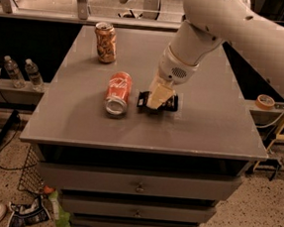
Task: Move rxbar chocolate near coke can
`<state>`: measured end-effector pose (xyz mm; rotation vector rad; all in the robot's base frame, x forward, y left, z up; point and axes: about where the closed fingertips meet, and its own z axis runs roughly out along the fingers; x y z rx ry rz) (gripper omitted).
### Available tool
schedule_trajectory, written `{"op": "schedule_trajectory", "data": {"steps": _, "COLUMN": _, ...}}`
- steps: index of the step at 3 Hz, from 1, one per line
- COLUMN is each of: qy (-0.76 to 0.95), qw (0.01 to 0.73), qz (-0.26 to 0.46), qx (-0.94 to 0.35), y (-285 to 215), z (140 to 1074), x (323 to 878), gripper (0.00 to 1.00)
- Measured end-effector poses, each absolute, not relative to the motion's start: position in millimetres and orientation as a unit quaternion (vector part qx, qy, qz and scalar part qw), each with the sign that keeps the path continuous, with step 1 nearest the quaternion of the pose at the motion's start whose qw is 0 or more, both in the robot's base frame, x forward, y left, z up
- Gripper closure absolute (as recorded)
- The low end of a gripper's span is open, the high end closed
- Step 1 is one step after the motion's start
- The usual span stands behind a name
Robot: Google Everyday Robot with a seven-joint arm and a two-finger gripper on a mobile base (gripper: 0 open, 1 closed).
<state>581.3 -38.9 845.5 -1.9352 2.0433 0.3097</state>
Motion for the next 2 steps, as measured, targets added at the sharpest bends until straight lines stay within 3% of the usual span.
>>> {"op": "schedule_trajectory", "data": {"steps": 2, "qy": 0.712, "qw": 0.153, "qz": 0.109, "qx": -0.676, "y": -36.9, "z": 843.2, "x": 581.1, "gripper": 0.15}}
